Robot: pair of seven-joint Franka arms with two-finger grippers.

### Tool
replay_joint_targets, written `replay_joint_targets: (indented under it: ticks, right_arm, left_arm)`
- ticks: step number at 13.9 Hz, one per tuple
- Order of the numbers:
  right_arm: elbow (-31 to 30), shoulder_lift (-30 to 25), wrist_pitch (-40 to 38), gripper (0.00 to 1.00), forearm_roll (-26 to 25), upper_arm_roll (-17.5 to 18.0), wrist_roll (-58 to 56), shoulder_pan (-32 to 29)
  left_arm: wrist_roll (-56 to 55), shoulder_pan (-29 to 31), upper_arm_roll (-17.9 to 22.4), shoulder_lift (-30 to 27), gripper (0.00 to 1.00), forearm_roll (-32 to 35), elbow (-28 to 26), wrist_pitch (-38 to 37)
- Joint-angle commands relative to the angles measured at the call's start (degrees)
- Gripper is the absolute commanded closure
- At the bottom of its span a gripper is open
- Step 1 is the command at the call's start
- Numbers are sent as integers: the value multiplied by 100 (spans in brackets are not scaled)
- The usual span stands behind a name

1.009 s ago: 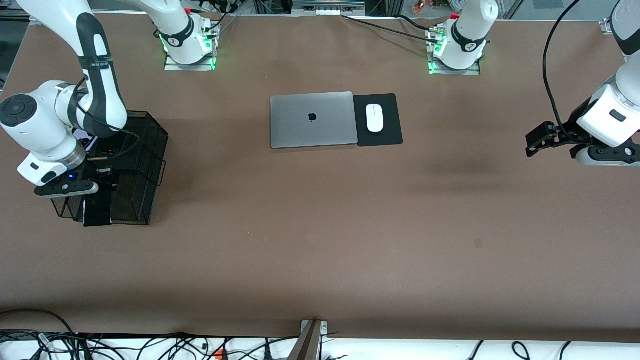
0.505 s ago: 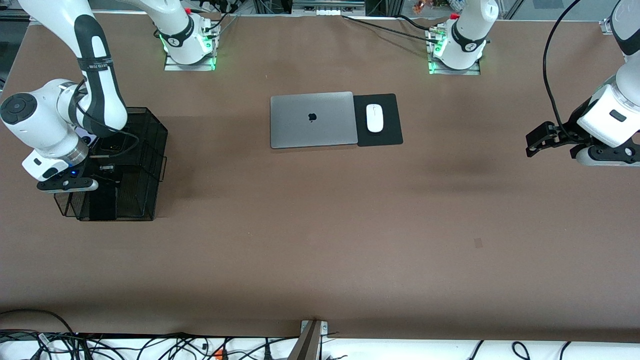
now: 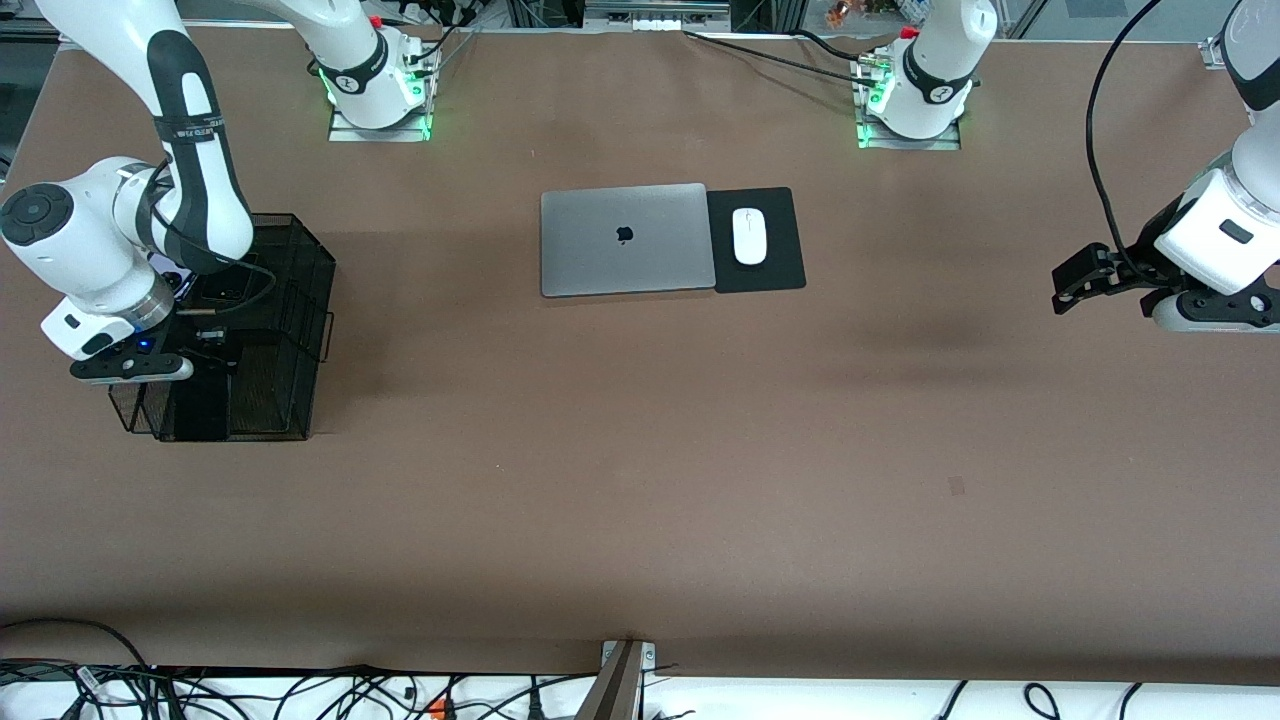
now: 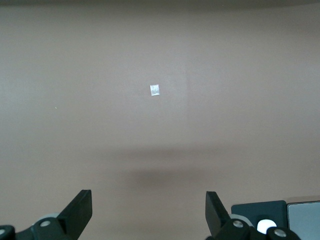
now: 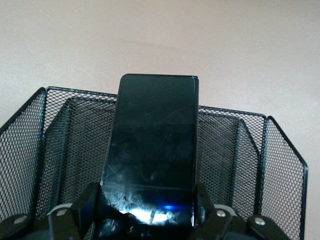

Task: Place phones with both arms
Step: 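Lower the black phone into the organizer and open the right gripper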

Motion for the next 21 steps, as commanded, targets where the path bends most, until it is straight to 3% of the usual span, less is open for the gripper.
replay_joint_targets:
  ticks: [1,5,7,8,9,11,12,17,21]
  right_arm:
    - [-109,-78,165,90,352,-24,-240,4]
    - [-92,28,165,89,1003,-24,-811,4]
    - [-83,28,165,81,1004,-16,-812,4]
    - [-83,28,165,63,1004,-16,-812,4]
    - [-83,28,165,31,1004,-16,-812,4]
    - [-74,19,165,6,1013,-16,-812,4]
    - [-74,19,165,1,1013,-16,-812,4]
    - [-57,19,156,1,1013,-7,-803,13]
    - [443,19,-351,1,1013,11,-646,30]
  left_arm:
    - [72,18,4,-38,0,-76,46,-95]
    - [72,18,4,-38,0,-76,55,-95]
    - [72,18,4,-38,0,-68,55,-86]
    - [72,27,4,-38,0,-76,55,-95]
    - [72,27,12,-38,0,-68,55,-86]
    - [72,27,12,-38,0,-68,55,-95]
    - [72,19,12,-38,0,-68,55,-95]
    - [72,27,12,-38,0,-68,55,-86]
    - [72,27,12,-38,0,-68,46,-86]
